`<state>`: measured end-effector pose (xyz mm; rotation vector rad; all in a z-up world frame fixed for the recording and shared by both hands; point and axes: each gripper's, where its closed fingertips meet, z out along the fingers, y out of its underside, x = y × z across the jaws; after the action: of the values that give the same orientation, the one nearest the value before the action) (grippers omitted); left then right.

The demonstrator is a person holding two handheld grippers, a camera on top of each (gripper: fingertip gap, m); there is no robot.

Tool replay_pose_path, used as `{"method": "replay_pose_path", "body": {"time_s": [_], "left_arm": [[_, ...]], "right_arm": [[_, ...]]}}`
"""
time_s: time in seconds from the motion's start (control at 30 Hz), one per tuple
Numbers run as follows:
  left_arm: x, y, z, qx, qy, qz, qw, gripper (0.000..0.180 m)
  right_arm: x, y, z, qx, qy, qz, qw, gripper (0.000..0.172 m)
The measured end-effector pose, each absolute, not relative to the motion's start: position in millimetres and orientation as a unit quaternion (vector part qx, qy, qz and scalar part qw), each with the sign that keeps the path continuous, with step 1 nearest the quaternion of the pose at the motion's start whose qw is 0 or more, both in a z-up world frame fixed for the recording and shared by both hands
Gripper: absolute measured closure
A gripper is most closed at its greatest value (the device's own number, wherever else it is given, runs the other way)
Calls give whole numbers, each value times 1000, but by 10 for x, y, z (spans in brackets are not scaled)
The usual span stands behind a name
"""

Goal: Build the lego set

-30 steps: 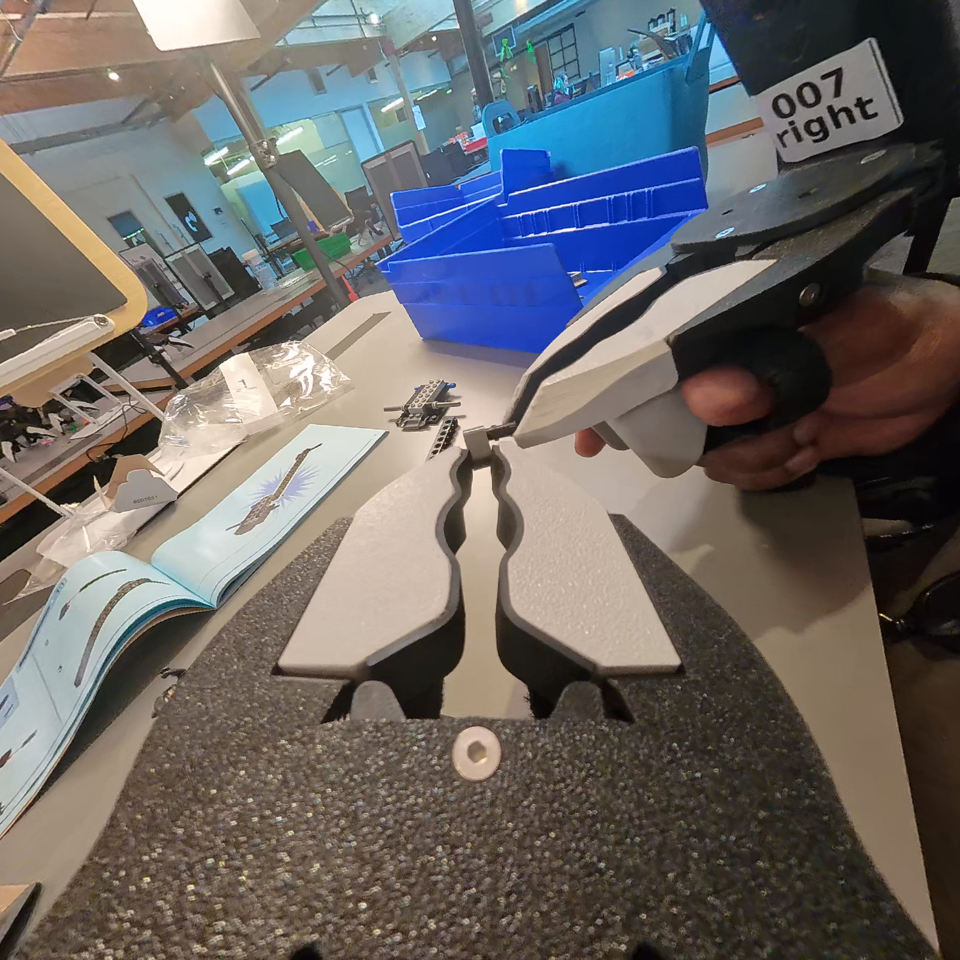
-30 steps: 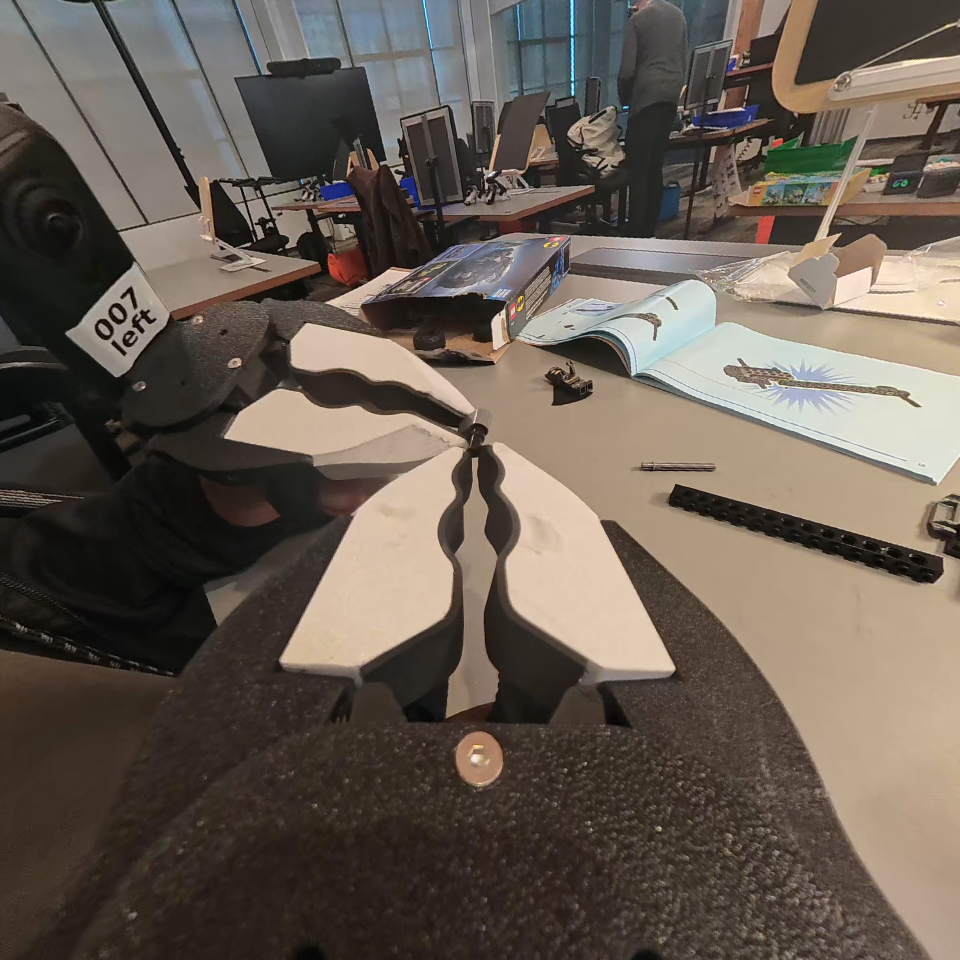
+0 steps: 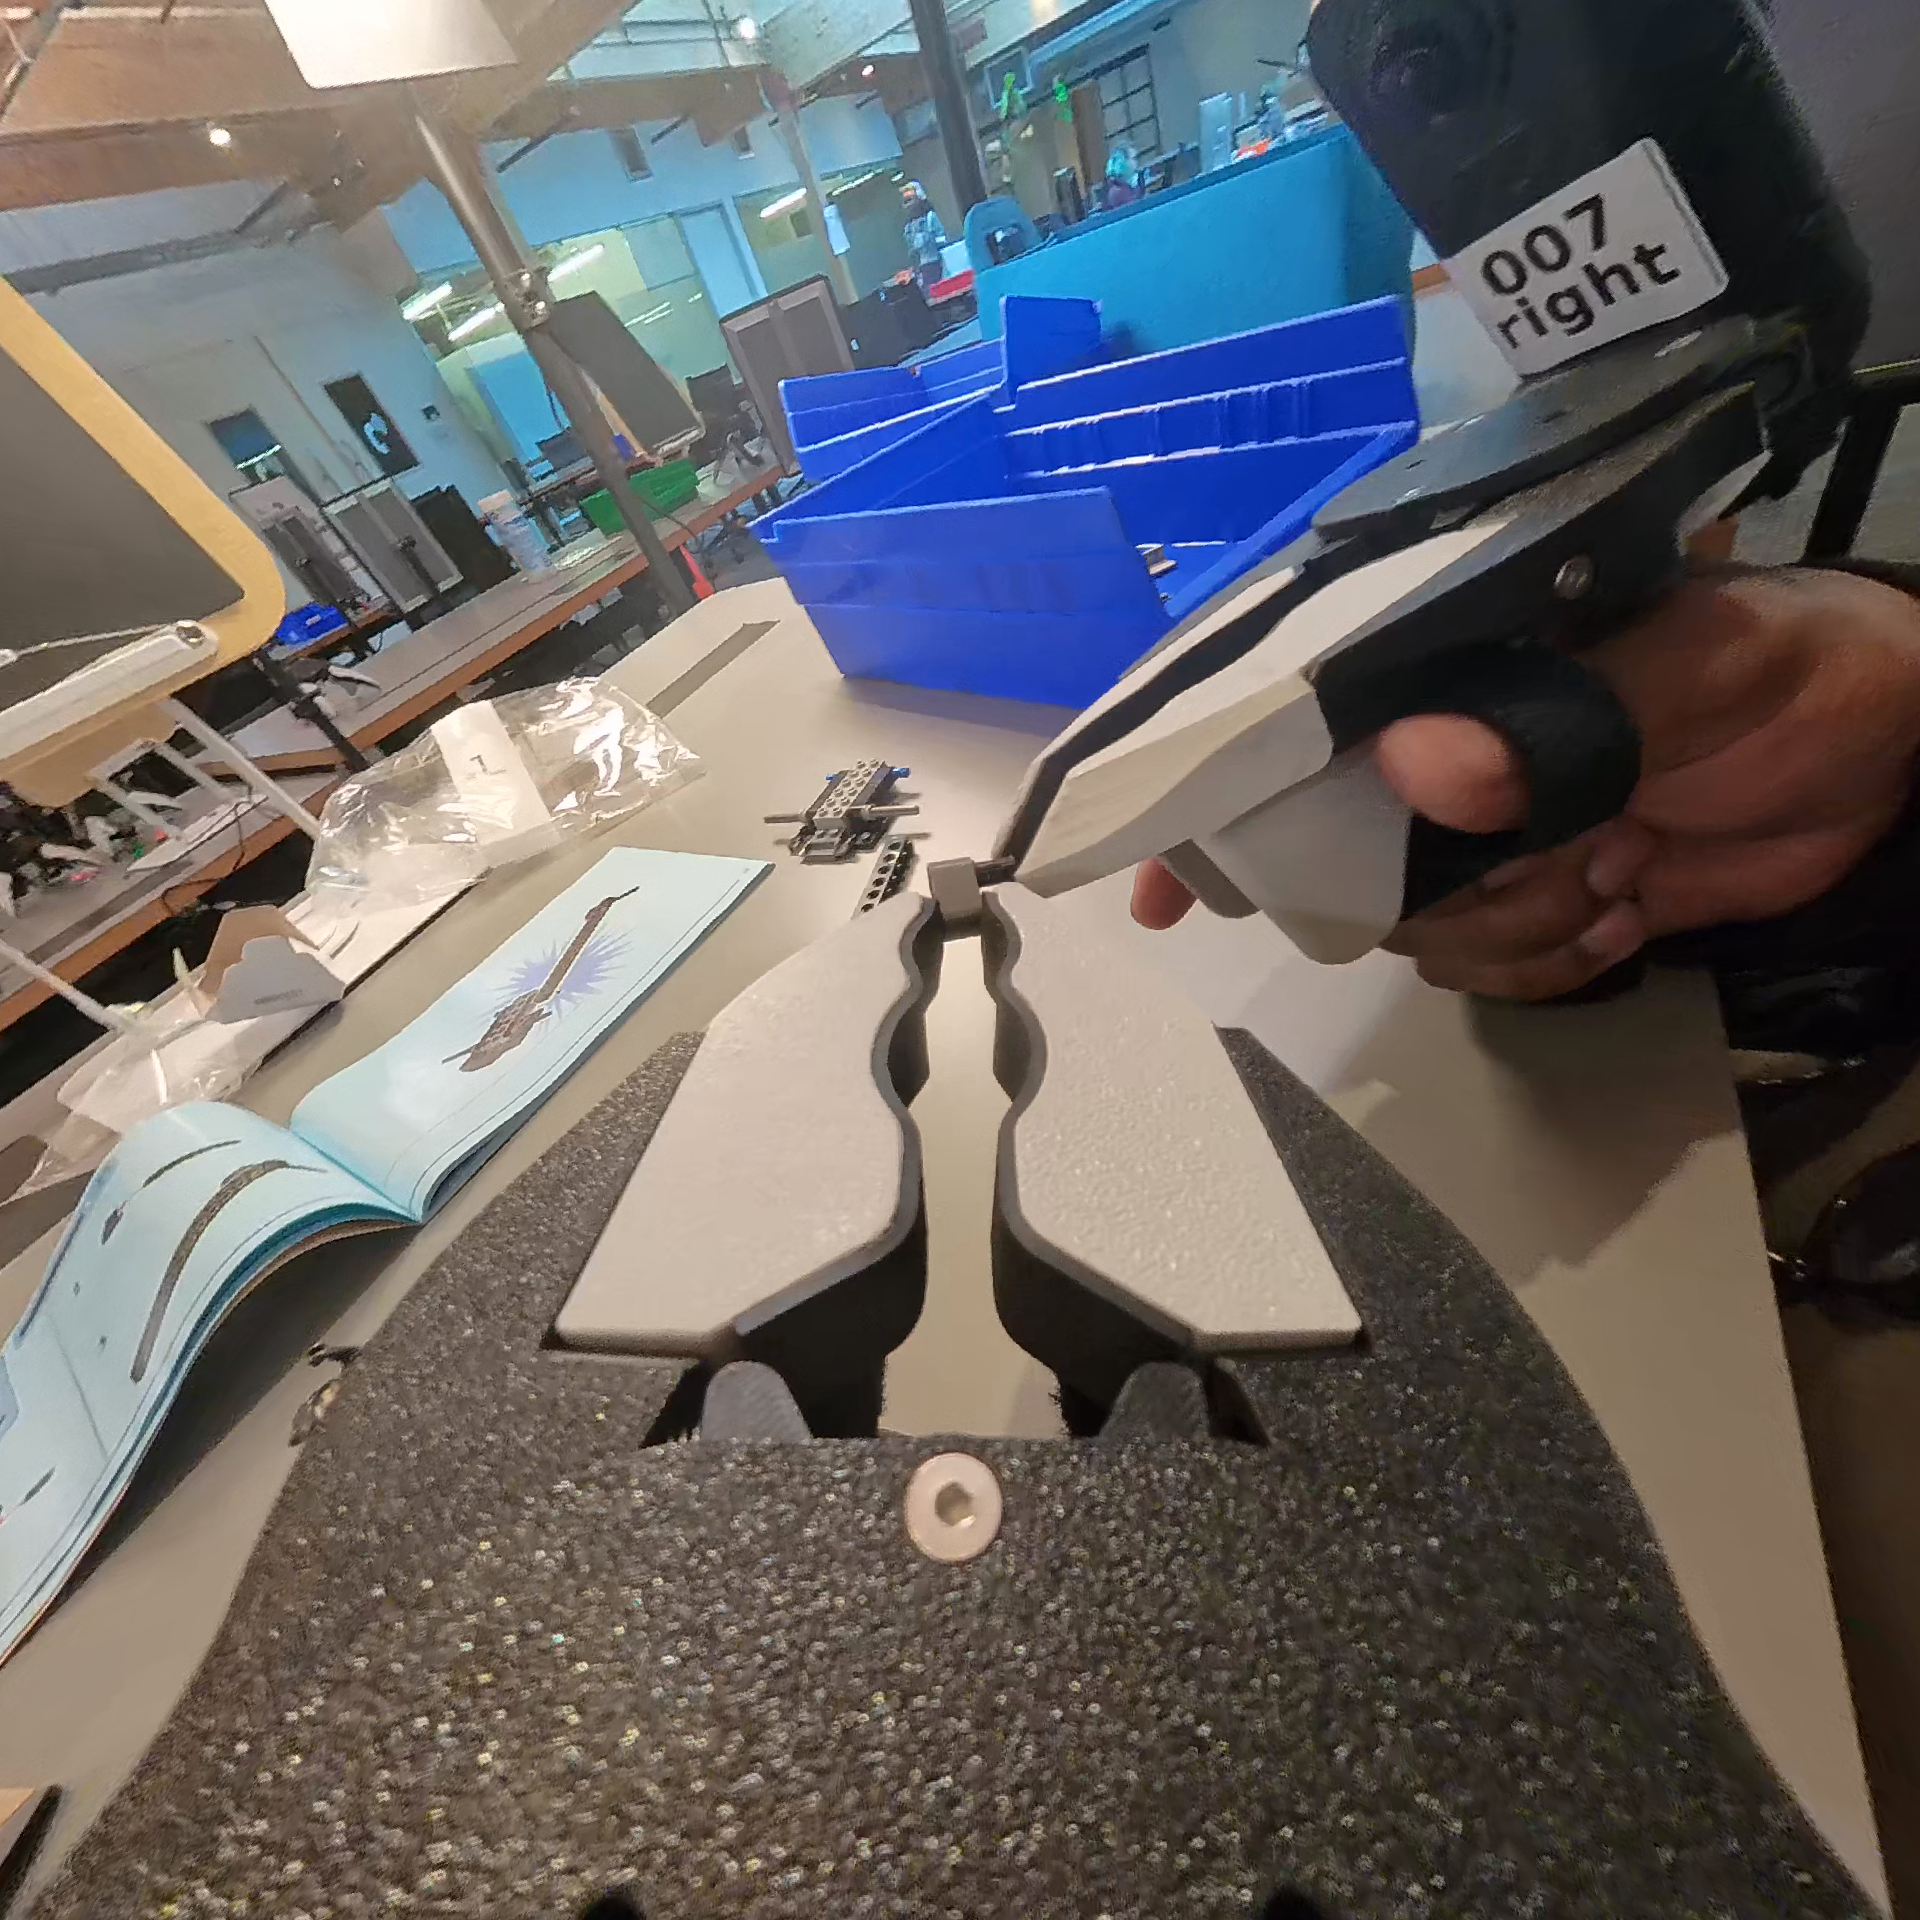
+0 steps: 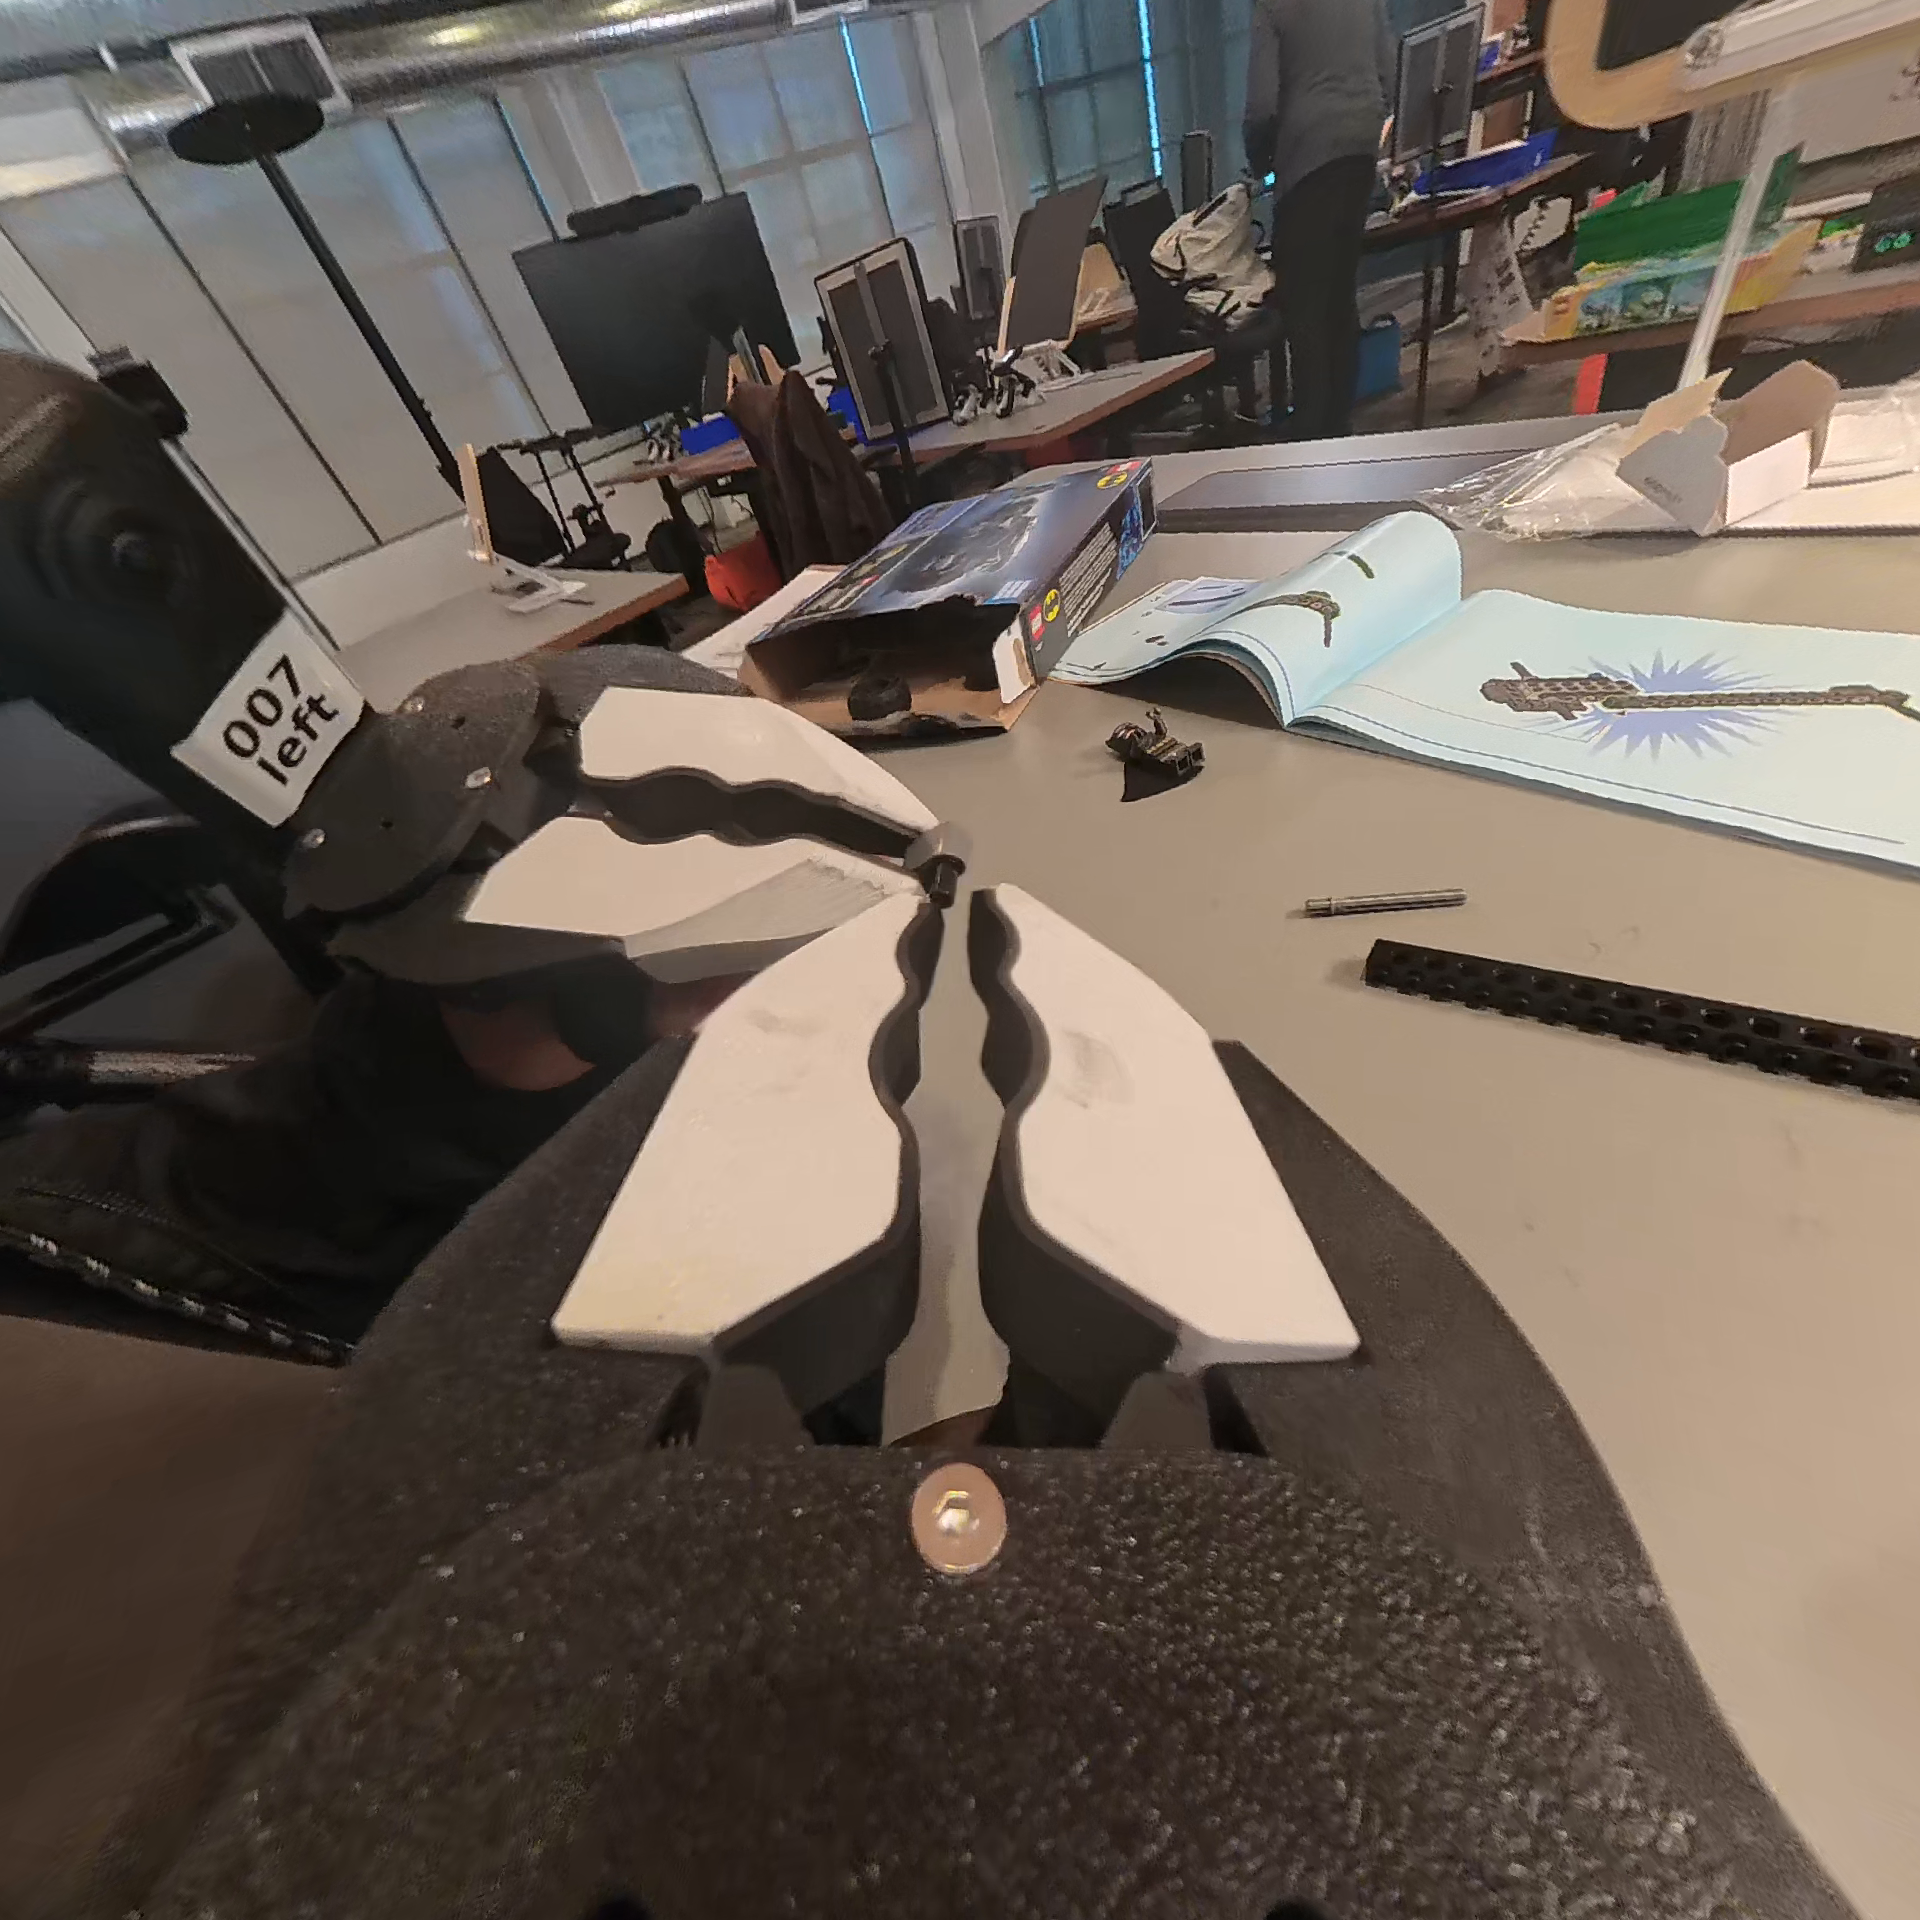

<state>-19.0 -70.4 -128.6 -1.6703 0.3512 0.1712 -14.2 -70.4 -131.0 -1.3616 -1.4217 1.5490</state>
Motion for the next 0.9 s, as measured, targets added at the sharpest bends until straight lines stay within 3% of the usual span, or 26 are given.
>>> {"method": "replay_pose_path", "body": {"time_s": [0.47,0.9], "left_arm": [[-847,-721,-1657,-832,-4,125,541,173],[-1155,-761,-1872,-880,-71,-18,469,173]], "right_arm": [[-185,-589,-1416,-551,-535,573,288,163],[-419,-259,-1599,-529,-669,408,325,151]]}}
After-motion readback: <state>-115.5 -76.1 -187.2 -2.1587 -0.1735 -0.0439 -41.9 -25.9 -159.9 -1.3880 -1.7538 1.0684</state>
